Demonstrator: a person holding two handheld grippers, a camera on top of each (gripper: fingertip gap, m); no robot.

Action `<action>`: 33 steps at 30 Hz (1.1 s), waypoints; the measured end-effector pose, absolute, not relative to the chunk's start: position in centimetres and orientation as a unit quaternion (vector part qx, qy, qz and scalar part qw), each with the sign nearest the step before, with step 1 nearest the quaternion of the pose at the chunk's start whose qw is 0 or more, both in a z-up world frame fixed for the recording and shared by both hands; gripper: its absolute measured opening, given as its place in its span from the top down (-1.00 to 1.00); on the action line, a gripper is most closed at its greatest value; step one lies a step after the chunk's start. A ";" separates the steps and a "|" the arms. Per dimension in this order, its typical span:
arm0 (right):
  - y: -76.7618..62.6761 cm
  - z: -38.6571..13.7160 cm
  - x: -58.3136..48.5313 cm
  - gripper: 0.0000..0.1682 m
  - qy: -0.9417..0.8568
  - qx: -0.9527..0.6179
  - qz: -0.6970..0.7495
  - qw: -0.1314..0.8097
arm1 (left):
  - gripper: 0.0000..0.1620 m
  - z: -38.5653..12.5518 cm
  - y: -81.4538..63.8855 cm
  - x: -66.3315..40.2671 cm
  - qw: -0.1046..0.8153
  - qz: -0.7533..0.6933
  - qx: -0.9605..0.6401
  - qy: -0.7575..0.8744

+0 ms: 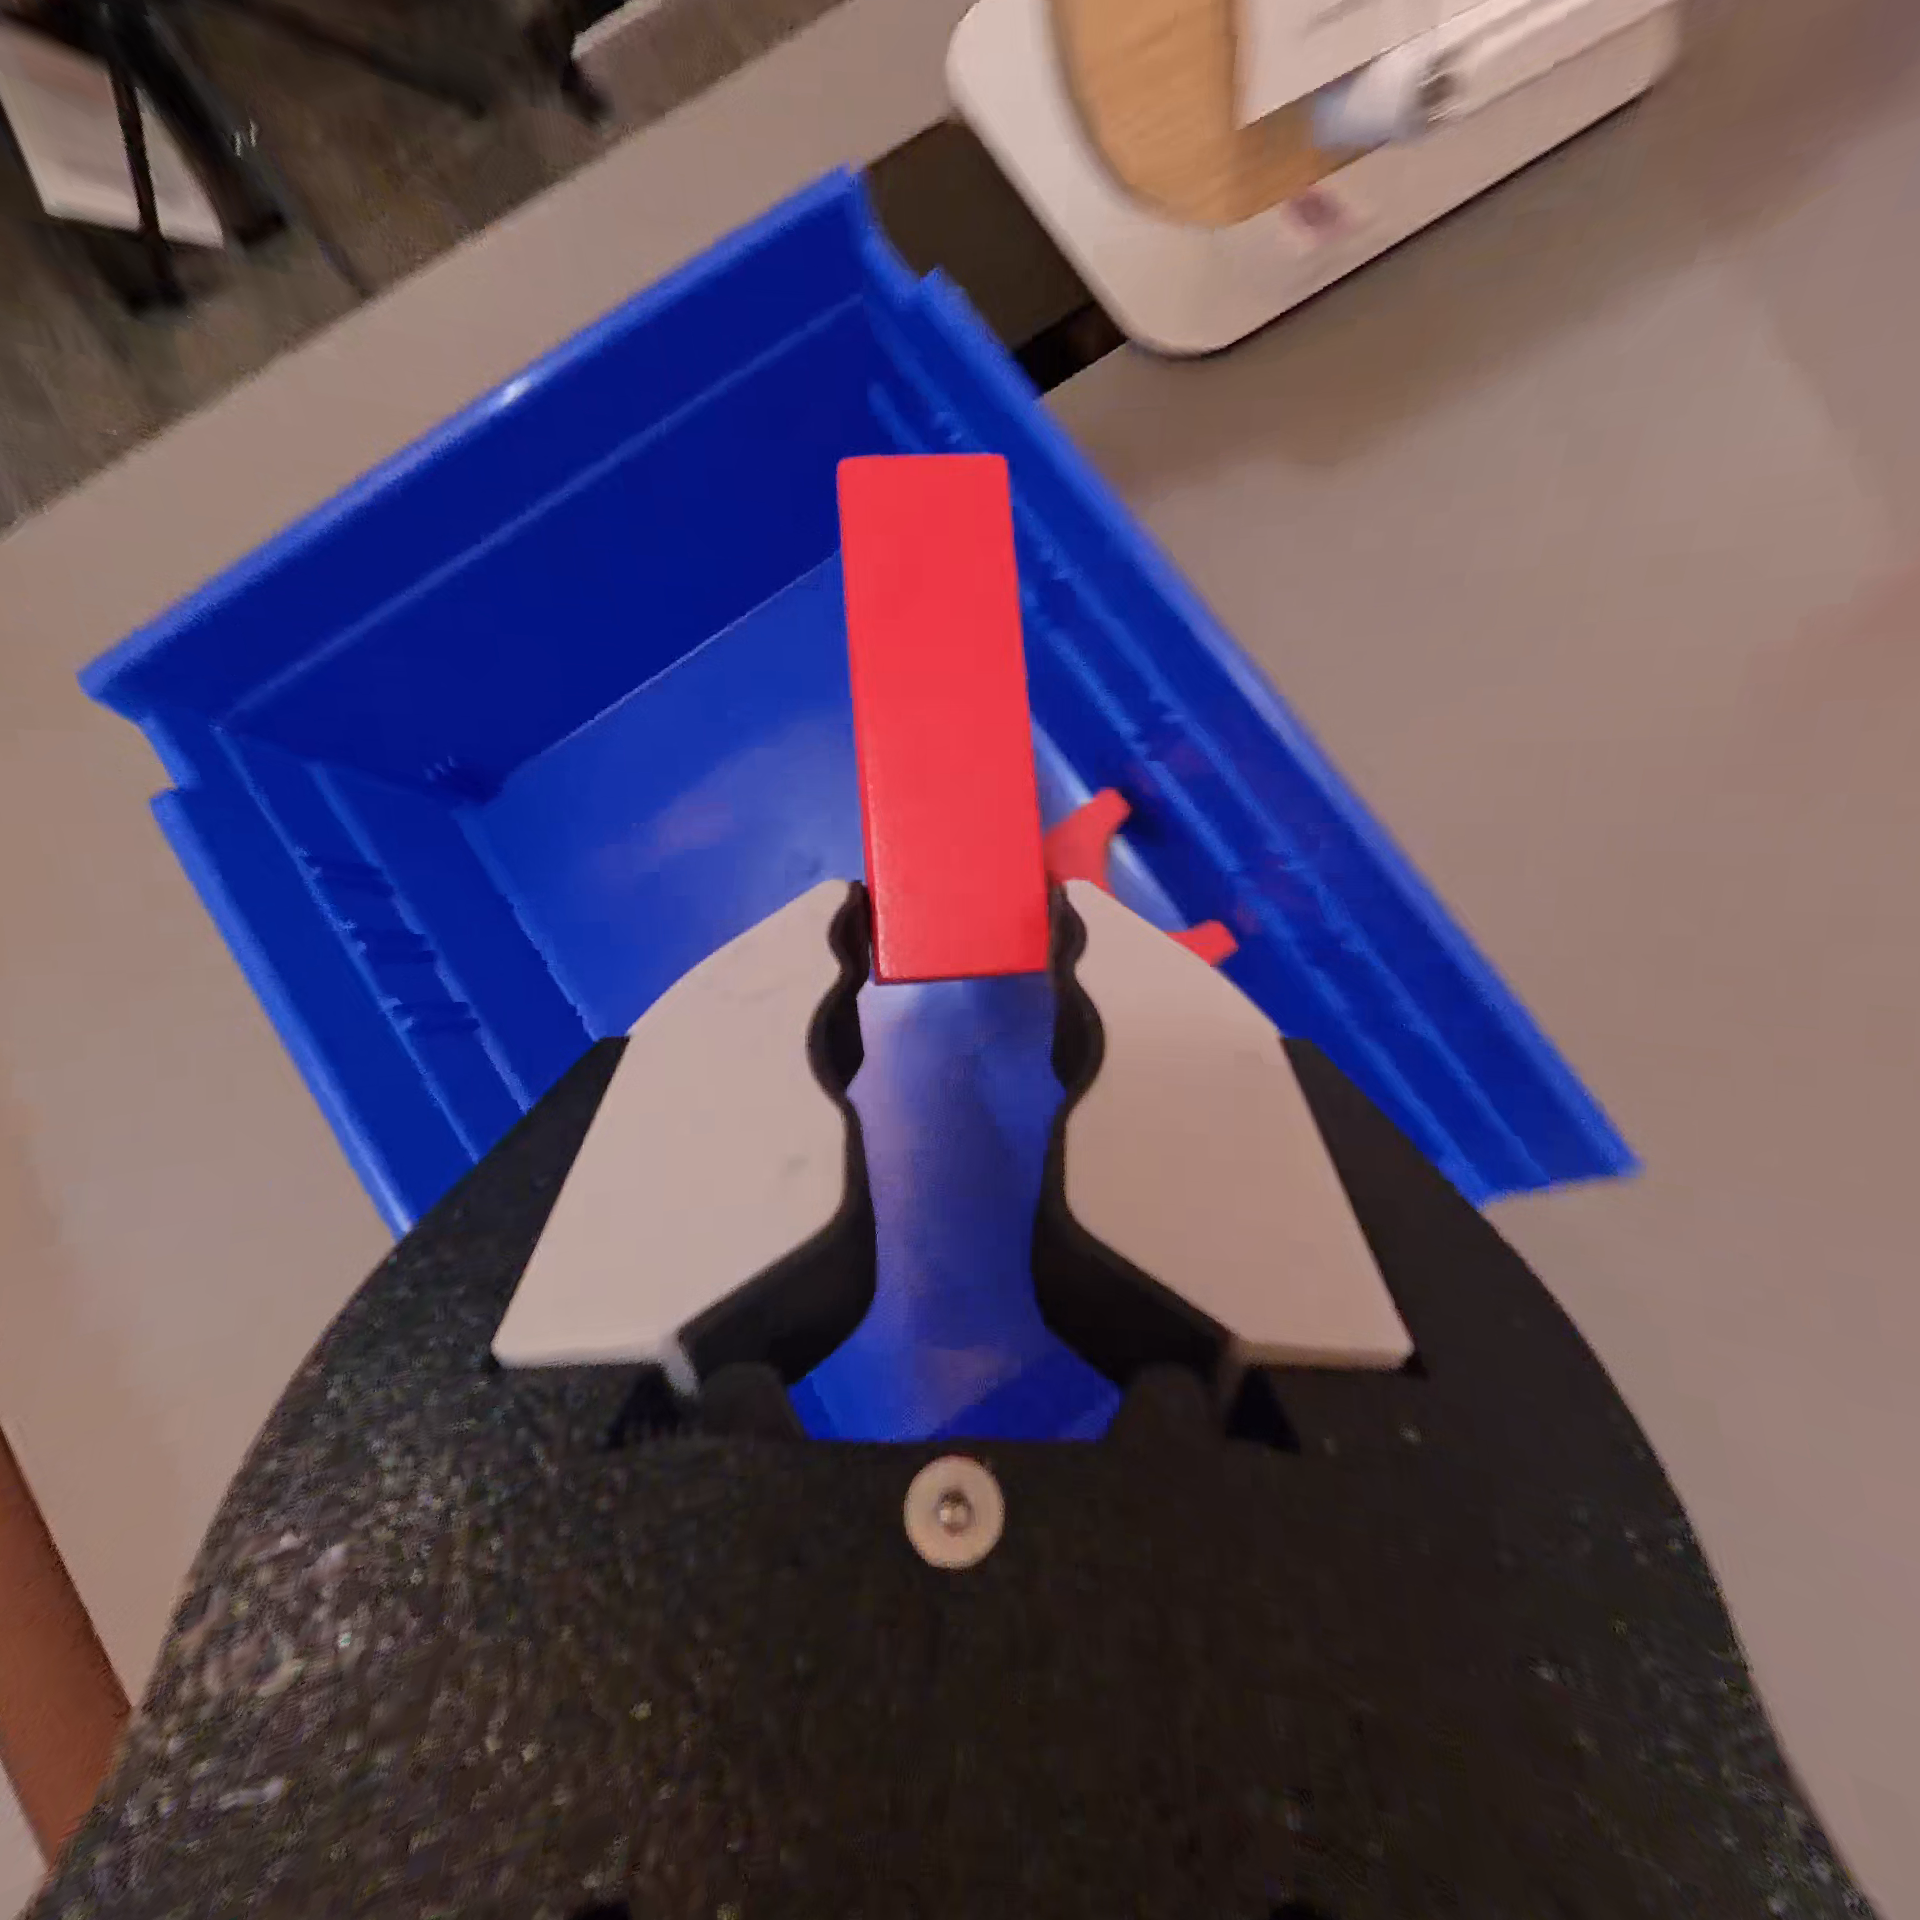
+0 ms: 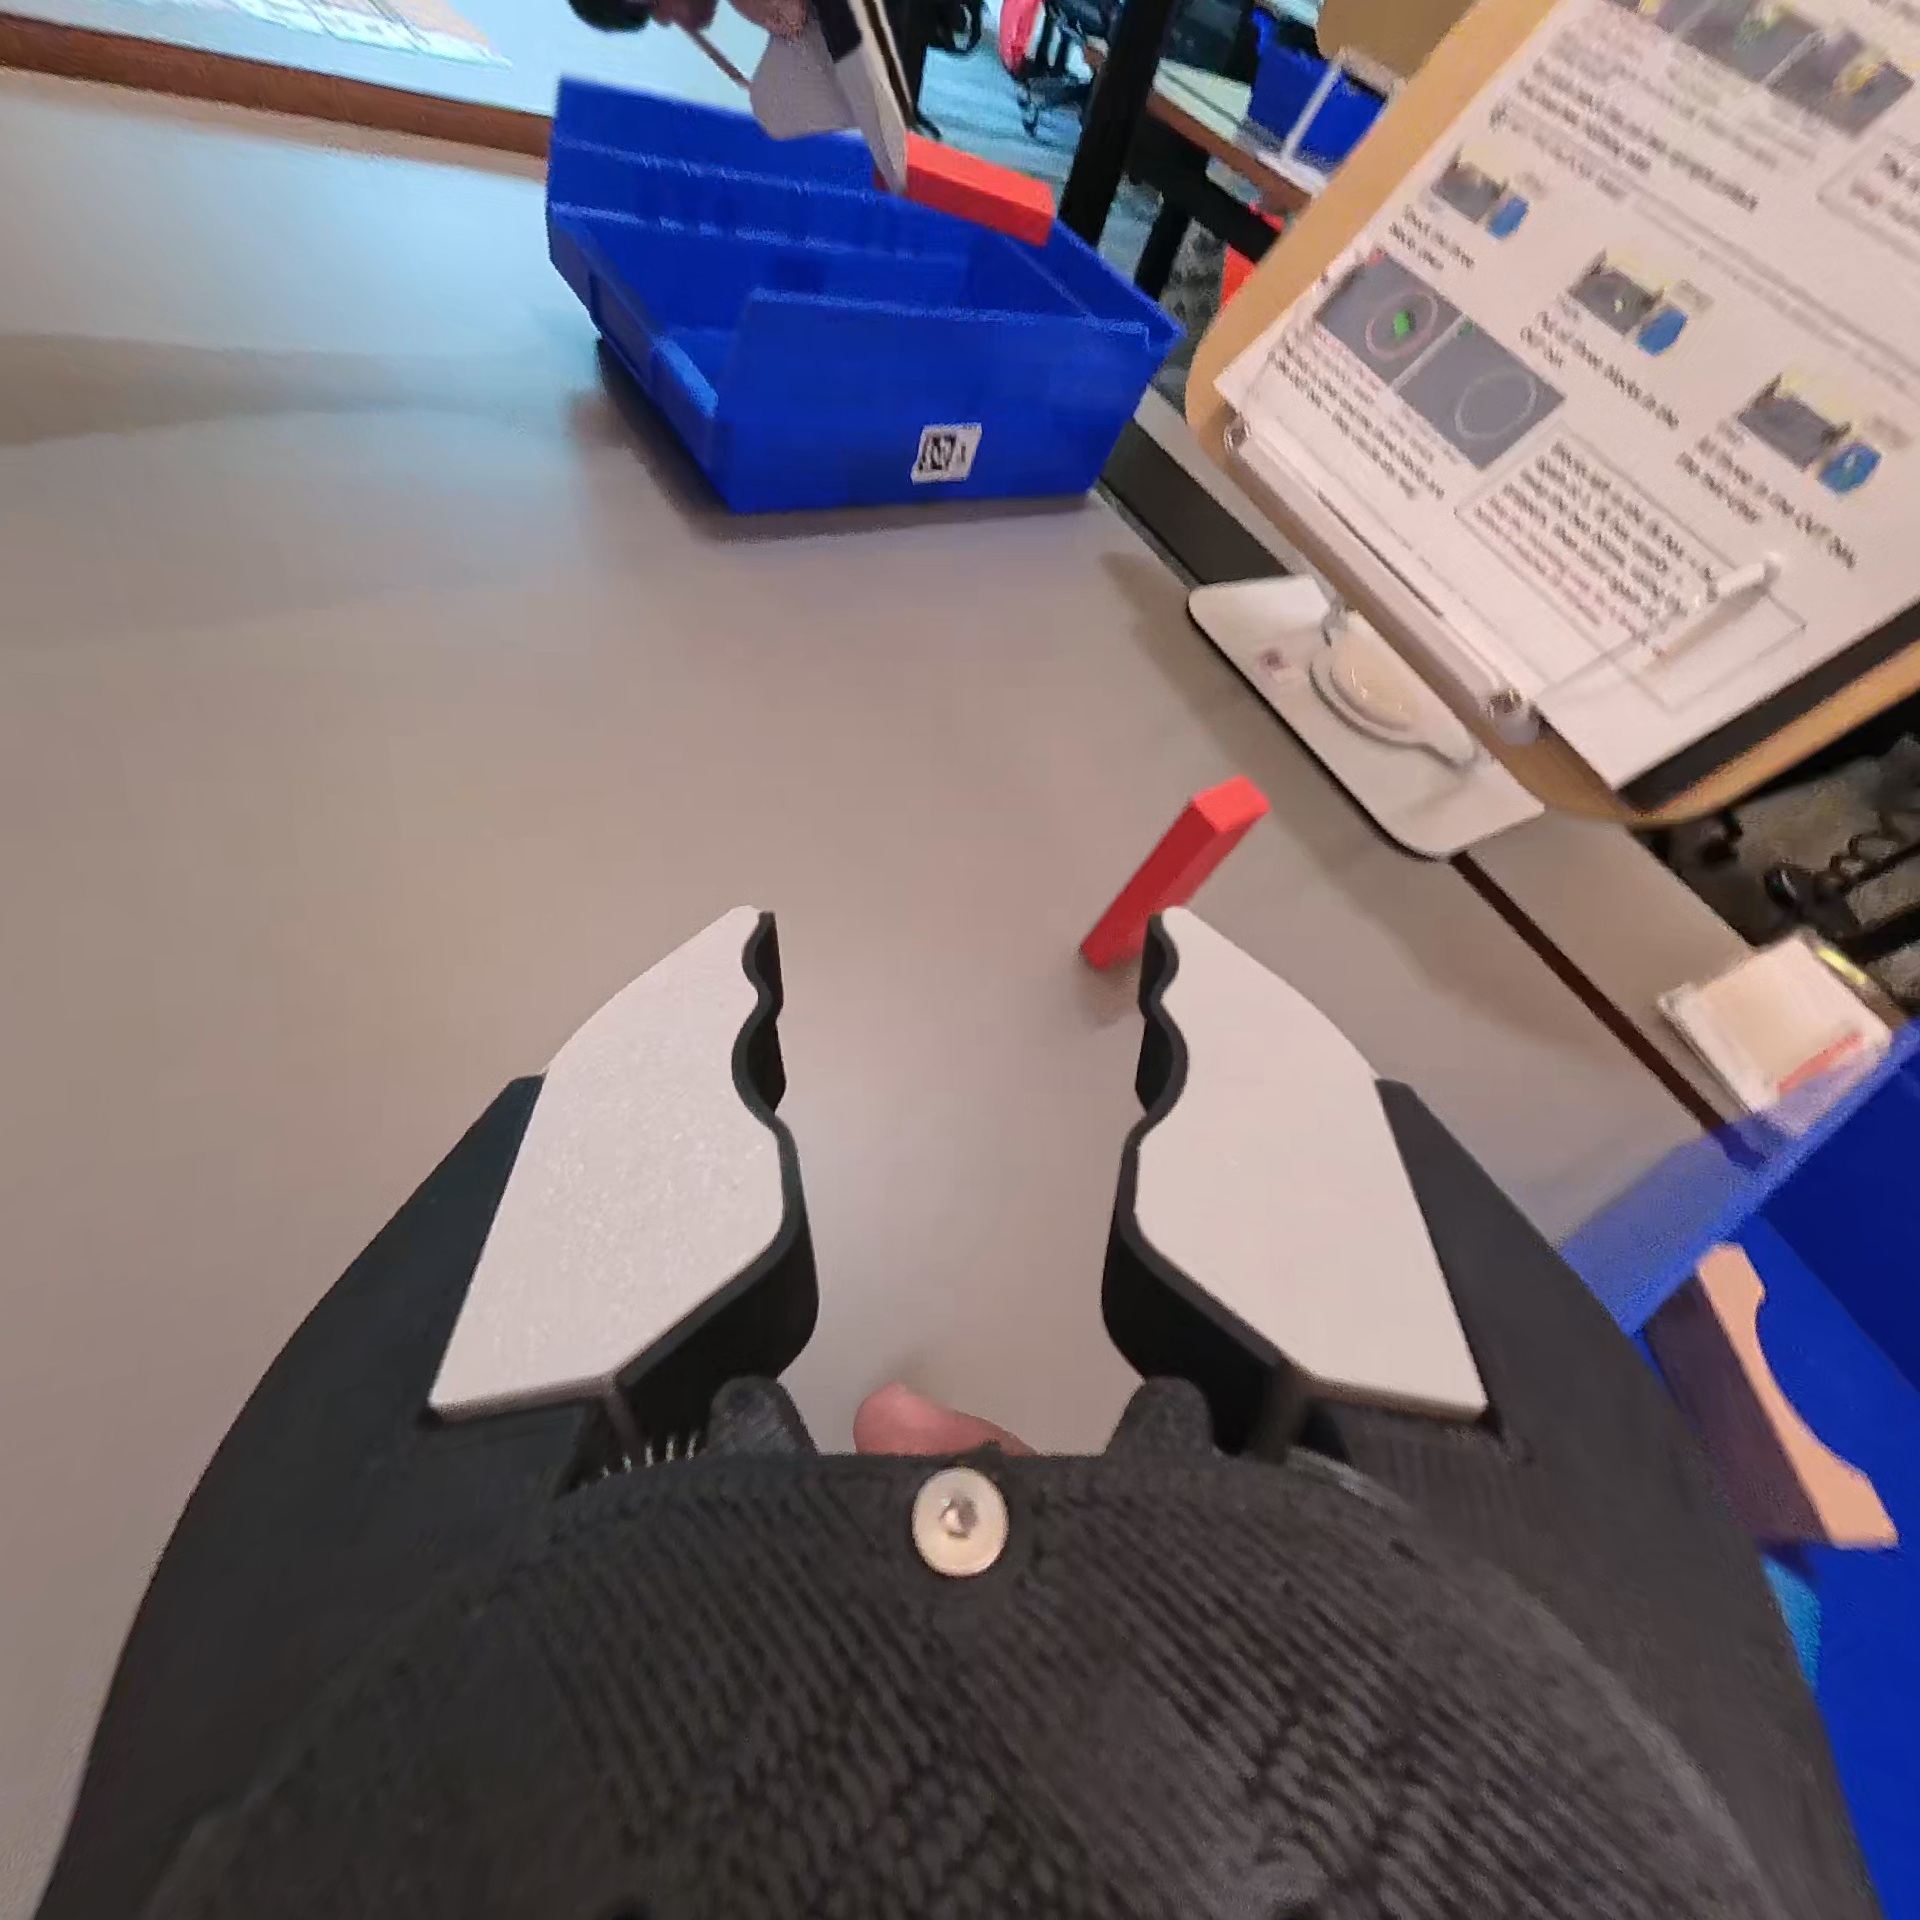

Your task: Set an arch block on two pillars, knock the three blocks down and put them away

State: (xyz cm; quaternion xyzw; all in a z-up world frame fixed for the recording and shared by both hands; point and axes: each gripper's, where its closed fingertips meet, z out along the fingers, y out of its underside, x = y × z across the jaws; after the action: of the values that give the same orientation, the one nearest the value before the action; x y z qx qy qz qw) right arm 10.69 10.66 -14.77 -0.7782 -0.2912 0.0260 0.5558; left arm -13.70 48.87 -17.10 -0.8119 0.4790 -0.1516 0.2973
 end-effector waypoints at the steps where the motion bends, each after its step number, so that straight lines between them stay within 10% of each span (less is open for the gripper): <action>1: 11.2 -14.3 10.0 0.20 -0.301 -0.770 0.029 0.562 | 0.59 -15.8 47.7 -13.7 0.307 -0.163 -0.799 0.490; 12: 16.8 -5.0 2.5 0.17 -0.377 -0.617 0.225 0.653 | 0.60 -7.9 27.8 -7.9 0.272 -0.348 -0.566 0.696; 33: 14.9 -7.1 -0.3 0.59 -0.447 -0.618 0.246 0.598 | 0.60 -8.5 17.0 -4.4 0.230 -0.395 -0.427 0.780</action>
State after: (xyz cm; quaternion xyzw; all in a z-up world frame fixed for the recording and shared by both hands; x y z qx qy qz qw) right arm -0.34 14.89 -7.08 -0.6183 -0.4471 0.2458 0.5978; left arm -4.36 17.01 -8.46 -0.4268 0.7804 -0.3949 0.2301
